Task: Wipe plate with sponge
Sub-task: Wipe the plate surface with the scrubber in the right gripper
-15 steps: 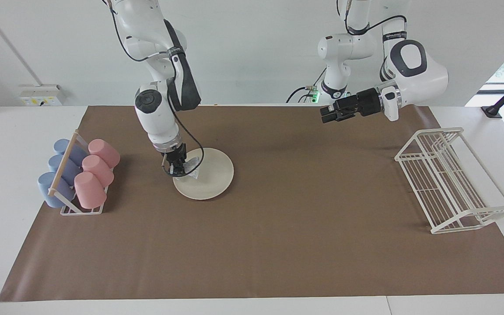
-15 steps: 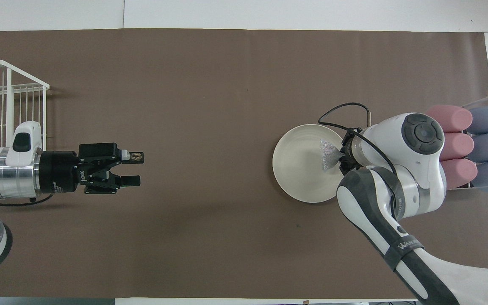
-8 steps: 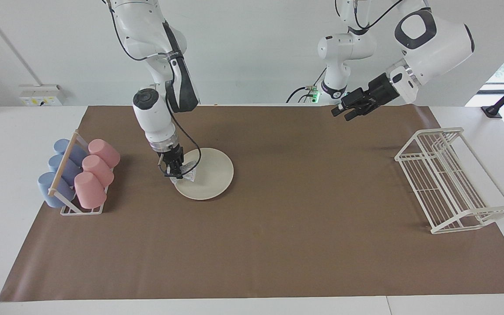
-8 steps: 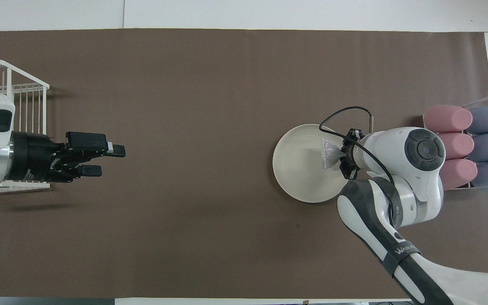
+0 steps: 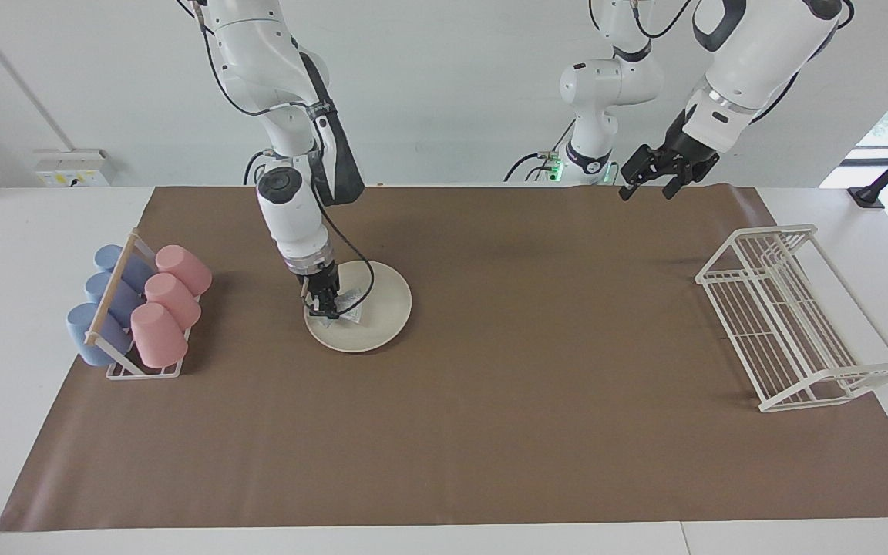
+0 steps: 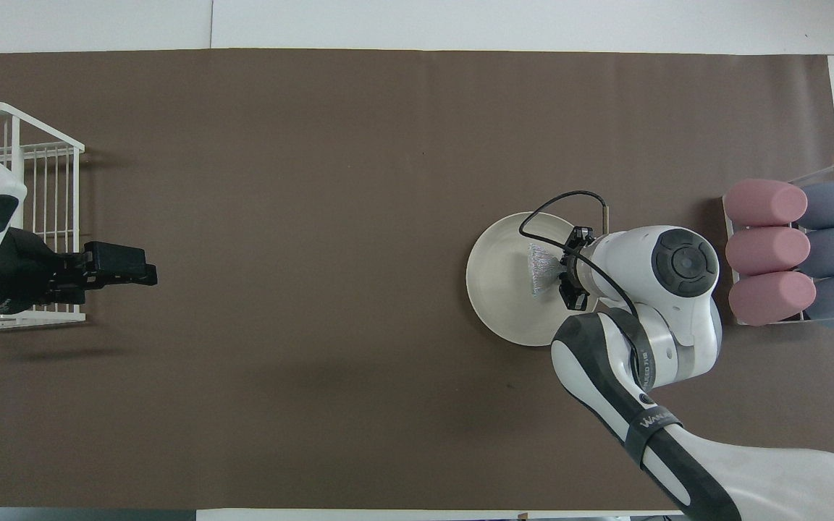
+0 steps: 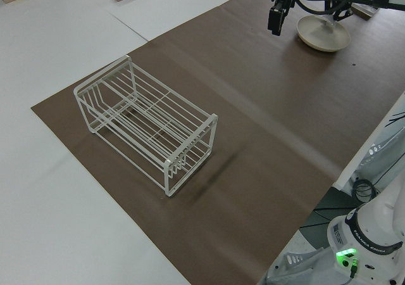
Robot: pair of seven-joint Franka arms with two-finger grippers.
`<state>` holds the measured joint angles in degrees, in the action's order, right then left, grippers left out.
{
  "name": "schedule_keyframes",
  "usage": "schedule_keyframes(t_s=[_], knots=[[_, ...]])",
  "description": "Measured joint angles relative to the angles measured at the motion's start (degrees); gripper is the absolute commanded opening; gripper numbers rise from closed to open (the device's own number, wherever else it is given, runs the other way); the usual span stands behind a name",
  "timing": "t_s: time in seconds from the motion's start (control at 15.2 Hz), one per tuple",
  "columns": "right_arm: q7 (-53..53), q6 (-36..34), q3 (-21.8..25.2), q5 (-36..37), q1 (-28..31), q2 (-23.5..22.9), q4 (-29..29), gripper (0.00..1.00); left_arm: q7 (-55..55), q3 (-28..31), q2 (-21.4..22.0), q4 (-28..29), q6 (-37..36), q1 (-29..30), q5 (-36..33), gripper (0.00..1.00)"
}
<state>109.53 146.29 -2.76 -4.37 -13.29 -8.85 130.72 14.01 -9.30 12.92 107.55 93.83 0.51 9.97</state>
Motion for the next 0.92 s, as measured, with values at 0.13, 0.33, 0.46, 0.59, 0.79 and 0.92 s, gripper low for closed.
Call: schedule_keyframes(t_s=[0.13, 0.33, 0.46, 0.59, 0.79, 0.92], knots=[[1.88, 0.05, -0.01, 0.00, -1.26, -0.66, -1.00, 0.00, 0.16, -0.83, 0.03, -1.49, -2.21, -0.04, -3.58, 1.00], [5.44, 0.06, -0.03, 0.00, -3.55, -2.33, -3.31, 0.00, 0.16, -1.03, 0.05, -2.80, -4.78, -0.05, -7.50, 1.00], [7.39, 0.06, -0.05, 0.00, -4.93, -3.52, -4.92, 0.00, 0.16, -1.12, 0.05, -3.09, -5.16, -0.05, -8.06, 1.00], [9.05, 0.06, -0.11, 0.00, -5.97, -4.50, -6.32, 0.00, 0.16, -1.05, 0.05, -3.08, -5.16, -0.04, -8.08, 1.00], [10.56, 0.06, -0.36, -0.04, -7.26, -5.33, -7.53, 0.00, 0.17, -0.29, 0.05, -3.09, -5.16, 0.02, -8.08, 1.00], [11.12, 0.06, -0.39, -0.04, -7.89, -5.50, -7.68, 0.00, 0.28, 0.01, 0.05, -3.09, -5.16, 0.04, -8.08, 1.00]])
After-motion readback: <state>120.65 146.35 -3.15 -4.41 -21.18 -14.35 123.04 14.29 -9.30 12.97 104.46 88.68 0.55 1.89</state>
